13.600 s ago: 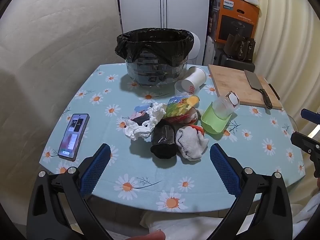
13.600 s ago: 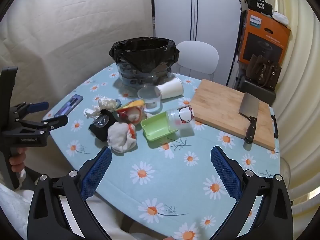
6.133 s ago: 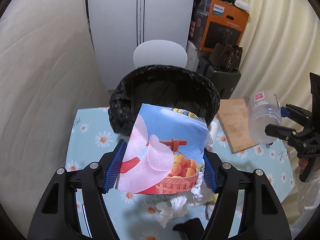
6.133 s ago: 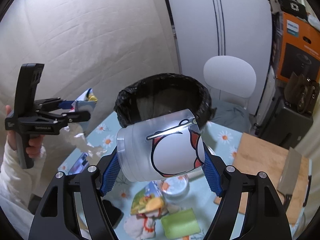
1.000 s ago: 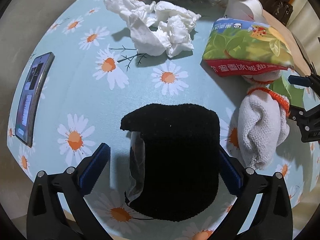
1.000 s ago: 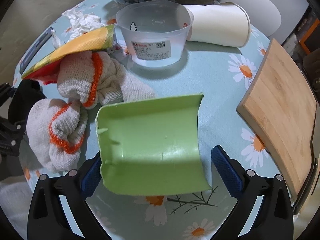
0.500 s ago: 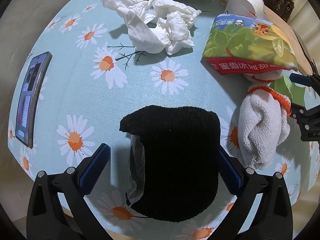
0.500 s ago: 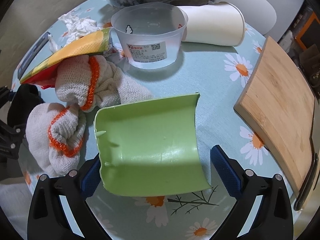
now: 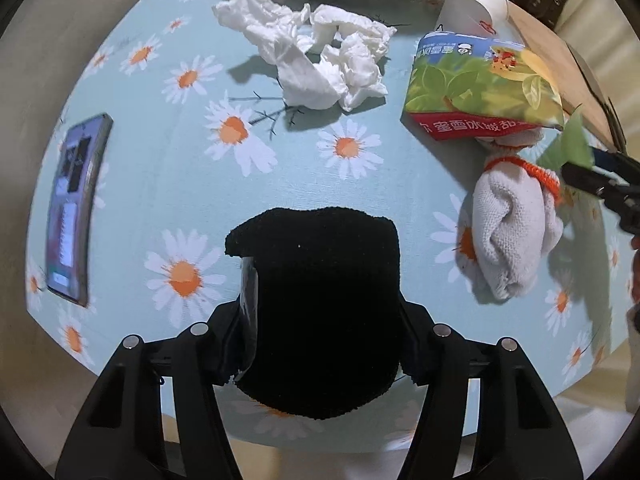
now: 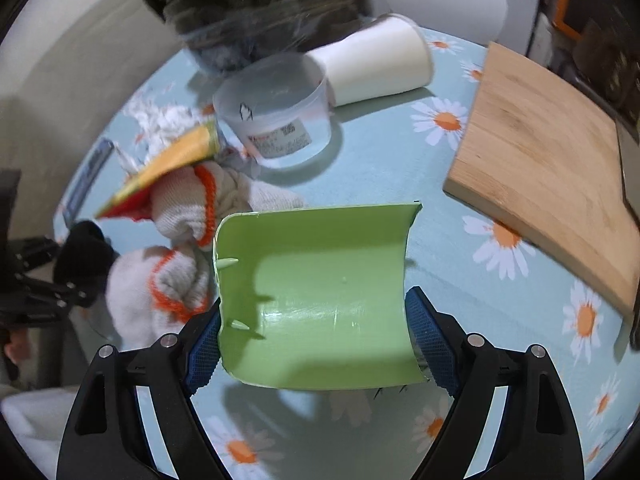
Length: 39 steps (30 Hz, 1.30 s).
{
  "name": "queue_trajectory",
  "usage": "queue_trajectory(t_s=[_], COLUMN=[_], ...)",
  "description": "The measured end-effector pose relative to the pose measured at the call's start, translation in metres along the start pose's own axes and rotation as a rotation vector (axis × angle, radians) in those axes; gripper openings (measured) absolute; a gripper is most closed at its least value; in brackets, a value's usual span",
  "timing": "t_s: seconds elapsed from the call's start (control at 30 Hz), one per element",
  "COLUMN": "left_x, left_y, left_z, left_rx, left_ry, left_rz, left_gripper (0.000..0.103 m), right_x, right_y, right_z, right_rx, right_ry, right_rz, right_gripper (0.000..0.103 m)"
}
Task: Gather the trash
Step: 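Lift the black sock and green scoop over the trash bin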
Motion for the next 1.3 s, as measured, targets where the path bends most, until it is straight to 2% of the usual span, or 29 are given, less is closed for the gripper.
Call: queue_trajectory(t_s=[0.17,0.5,0.67,0.73,0.87,1.0,1.1,1.3], left_x=[-0.011,-0.018,-0.007,-0.008,-0.009,-0.009,-0.006,0.001], left_y=[0.025,0.071,0.093,0.100,0.115,0.125,0.137,0.155], left_z=[-0.014,-0.047,-0.063,-0.069,-0.084,-0.097,-0.110,-0.132], left_rx=[0.035,0.118,0.161,0.170,0.185,0.188,0.211,0.238], left_ry=[-0.027,-0.081,-0.102,-0.101,-0.124,-0.118,-0.153,-0.239], left_rz=[0.033,0.062,0.064,0.088,0.063,0.106,0.099,0.067], left_gripper=[0.061,0.061,0.061,0.061,0.061,0.061,0.061,0.061], right_x=[0.012,0.017,0.020,0.020,0.022,0.022,0.025,0.031], right_y=[0.020,0.075,0.094,0.098,0.106,0.115,0.119,0.128], right_z=[-0.001,-0.031,-0.044,-0.050,-0.061,-0.075,-0.086,-0.108], right_rx=[0.027,0.115,0.143,0.145,0.154,0.177,0.187,0.209], right_ry=[-0.010,0.017,0.023,0.023,0.025,0.028,0.015,-0.024], right_rz=[0.057,0.153,0.172,0.182,0.196,0.212,0.264,0.279], right_gripper=[0.080,0.080,0.080,0.080,0.080,0.080,0.080,0.080])
Point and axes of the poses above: each gripper's, at about its wrist camera, not at the fingertips, and y roughly against the way its jaws point, x to its right, z to its underside, the point moved 7 cm from there along -y, roughly the way its jaws point, and after that the axes turned 15 degrees about z, right-handed, at the moved point
